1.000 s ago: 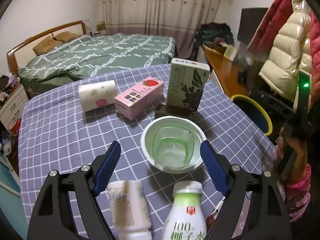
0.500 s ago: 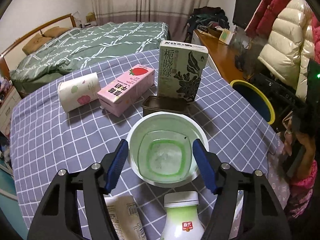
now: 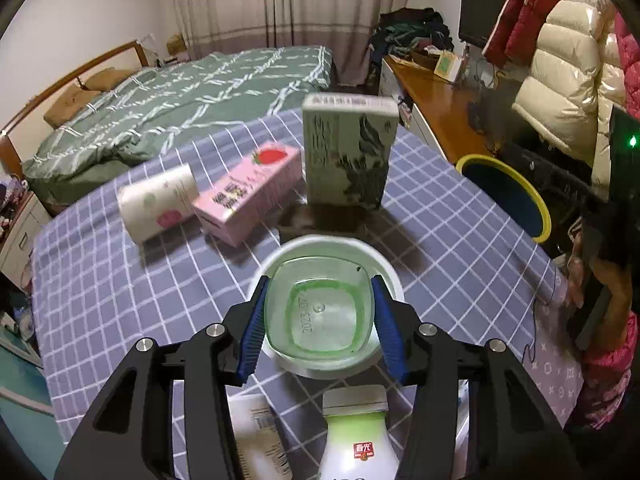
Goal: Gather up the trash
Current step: 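Grasp the green-rimmed plastic tub by its rim with the left tool, then carry the plastic tub over the bin and open the left tool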
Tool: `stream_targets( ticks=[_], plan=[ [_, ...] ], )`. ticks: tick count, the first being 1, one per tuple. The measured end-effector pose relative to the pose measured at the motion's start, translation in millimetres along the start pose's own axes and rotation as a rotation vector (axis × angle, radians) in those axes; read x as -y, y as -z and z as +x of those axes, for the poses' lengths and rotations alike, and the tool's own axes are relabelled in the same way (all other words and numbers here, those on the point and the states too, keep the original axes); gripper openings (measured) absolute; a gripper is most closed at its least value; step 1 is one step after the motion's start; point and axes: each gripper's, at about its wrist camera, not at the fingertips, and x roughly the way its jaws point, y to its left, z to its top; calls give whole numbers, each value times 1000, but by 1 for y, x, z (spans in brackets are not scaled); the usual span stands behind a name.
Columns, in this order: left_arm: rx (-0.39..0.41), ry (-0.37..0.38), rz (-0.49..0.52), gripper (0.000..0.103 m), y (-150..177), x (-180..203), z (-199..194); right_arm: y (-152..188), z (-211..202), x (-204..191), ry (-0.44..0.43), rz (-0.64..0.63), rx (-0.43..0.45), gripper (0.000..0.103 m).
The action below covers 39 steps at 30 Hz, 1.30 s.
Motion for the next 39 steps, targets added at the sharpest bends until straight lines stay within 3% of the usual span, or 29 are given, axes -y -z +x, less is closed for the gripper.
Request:
stream_targets(
  ticks=[11,24,33,39],
  plan=[
    [64,-2,11,49,-37,14,-37,-4,-22,25,11,17,3,53],
    [79,133,181,49,-100,129,-12,13,-95,111,177,52,71,53],
    [44,254,293,49,-146,245,48,29,-115,165,227,146,79,53],
    [-65,292,302,49,-155,298,120,37,-125,185,251,180,77,53]
  ],
)
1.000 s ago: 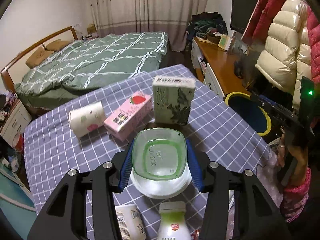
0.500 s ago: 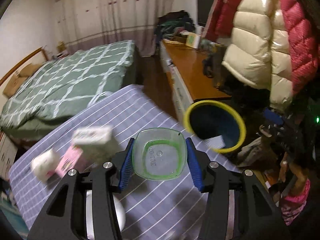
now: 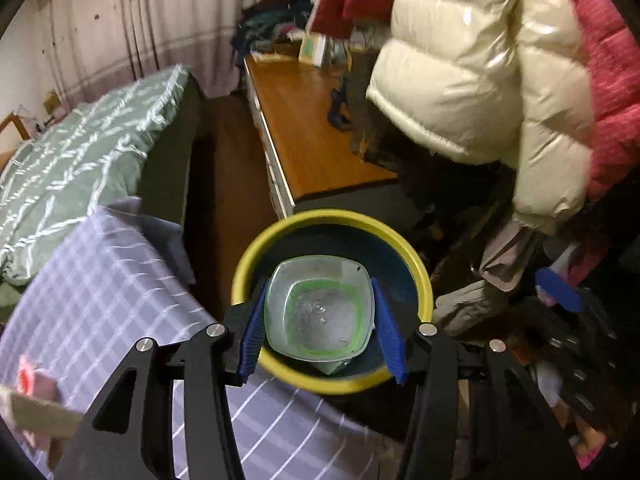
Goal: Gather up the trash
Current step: 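Carry the plastic tub over the bin and open the left tool, then move both tools back over the table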
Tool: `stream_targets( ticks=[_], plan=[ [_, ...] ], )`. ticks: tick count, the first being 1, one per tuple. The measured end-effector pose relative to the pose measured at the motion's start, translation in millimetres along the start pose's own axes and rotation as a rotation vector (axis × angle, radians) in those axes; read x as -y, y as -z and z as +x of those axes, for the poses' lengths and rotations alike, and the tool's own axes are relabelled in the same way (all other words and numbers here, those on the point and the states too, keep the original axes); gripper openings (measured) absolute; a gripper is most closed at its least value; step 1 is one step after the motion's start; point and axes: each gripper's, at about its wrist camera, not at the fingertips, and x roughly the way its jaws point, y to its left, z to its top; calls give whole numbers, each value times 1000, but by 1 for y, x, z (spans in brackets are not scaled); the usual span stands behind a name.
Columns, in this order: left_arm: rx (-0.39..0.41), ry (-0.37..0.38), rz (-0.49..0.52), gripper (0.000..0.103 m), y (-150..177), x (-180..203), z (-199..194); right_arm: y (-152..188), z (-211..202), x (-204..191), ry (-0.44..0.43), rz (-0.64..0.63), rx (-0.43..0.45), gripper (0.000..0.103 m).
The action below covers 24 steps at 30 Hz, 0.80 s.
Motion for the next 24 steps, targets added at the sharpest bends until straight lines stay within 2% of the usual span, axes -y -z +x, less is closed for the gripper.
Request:
stream_targets(
  ticks=[6,8,10,15,18,20,24],
  plan=[
    [-92,-7,-22,50,-5,8,57,-2,-1,12,27,20,1,53],
    [-88,-31,-36,68,-7,7,61,-2,-1,12,32,19,2,53],
    [-60,-40,-41,71,-8,4,53,-1,0,12,30,19,-1,53],
    [1,-35,-72,71,-8,-11,3,-1,5,8,21,17,-14,53],
    [73,-43,-93,73,-1,-27,-45,1,6,2,11,5,-23,53],
    [132,-65,-114,79,11,-40,-82,1,7,-6,-3,-8,-28,53],
    [234,-127,-168,84,46,-70,-151,2,8,-24,-23,-41,-40,53]
  ],
)
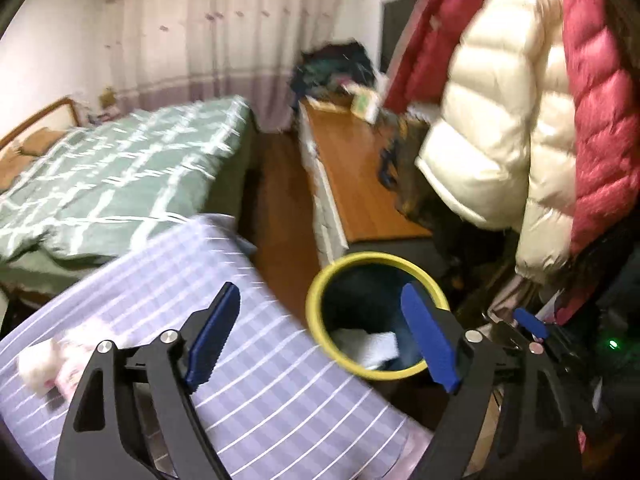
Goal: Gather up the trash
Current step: 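Move both tools back over the table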
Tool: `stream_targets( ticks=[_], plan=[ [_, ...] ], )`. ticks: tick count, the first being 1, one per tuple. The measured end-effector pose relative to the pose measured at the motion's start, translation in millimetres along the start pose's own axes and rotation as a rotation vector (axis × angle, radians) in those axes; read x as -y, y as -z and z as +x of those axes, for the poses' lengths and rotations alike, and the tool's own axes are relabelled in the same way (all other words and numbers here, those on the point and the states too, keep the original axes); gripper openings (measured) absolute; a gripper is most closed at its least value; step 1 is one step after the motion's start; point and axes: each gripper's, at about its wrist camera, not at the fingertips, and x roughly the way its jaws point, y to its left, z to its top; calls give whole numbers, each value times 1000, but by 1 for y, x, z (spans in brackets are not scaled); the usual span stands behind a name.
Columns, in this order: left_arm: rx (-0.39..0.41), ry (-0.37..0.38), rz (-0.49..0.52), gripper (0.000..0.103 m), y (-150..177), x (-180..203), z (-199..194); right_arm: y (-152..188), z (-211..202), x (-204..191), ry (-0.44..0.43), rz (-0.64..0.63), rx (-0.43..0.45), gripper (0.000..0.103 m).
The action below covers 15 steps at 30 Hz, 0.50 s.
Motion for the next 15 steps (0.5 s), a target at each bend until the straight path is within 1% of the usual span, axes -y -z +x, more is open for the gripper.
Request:
stream_targets(
  ticks=[1,3,6,7,9,12,15],
  plan=[
    [23,-21,-18,87,6,-13,-17,0,0,-6,-8,-10,-4,53],
    [58,-65,-62,89,21,-39,-49,0,0,-18,-24,-31,-10,53],
    [108,-139,-134,93,50,-79,-93,0,1,-41,-53,-72,-19,53],
    [132,-183,-163,94,63,-96,-110,0,1,-51,-70,-90,-25,53],
    [170,-245,-209,95,83,-120,-134,0,2,-67,-100,-117,-37,53],
    [232,-339,-309,98,123,-162,-170,0,5,-99,-137,-178,-53,53],
    [271,-409,-386,98,157,-197,-190,1,8,-131,-218,-214,-87,53]
  ],
)
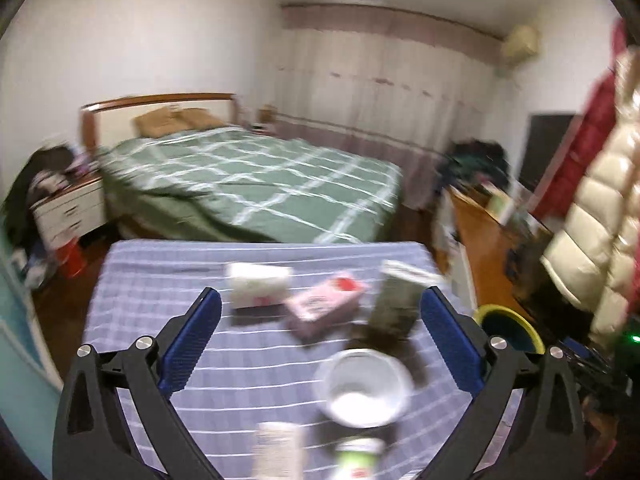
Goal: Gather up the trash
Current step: 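Move both tools back over the table, then grasp the crumpled white-and-blue wrapper with the right tool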
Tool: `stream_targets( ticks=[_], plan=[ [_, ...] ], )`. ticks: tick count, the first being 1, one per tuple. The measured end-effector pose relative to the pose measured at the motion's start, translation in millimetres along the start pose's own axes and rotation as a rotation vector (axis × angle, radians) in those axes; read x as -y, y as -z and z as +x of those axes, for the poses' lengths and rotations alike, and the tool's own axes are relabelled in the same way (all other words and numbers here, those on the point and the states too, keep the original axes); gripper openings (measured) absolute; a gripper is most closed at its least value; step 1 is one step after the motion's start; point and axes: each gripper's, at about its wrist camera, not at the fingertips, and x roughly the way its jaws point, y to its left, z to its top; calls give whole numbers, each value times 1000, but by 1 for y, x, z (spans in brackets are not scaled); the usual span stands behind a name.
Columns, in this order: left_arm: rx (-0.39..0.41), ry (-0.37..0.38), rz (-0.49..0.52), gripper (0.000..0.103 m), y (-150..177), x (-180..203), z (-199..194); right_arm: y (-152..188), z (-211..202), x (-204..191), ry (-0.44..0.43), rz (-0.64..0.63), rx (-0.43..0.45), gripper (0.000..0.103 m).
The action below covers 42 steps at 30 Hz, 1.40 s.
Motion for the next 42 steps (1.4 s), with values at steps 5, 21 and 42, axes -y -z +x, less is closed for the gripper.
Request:
stream_targets(
  ticks=[5,21,42],
  plan=[
    [68,-184,-113,98,27,-73,-1,-6,15,-58,-81,-109,-27,53],
    [135,-431,-261,98,72,-138,-7,28,20,-189,-410,-376,-197,53],
    [150,-466,-204,98,66,-124,-10,102,6,-240,-465,-872,-189,69]
  ],
)
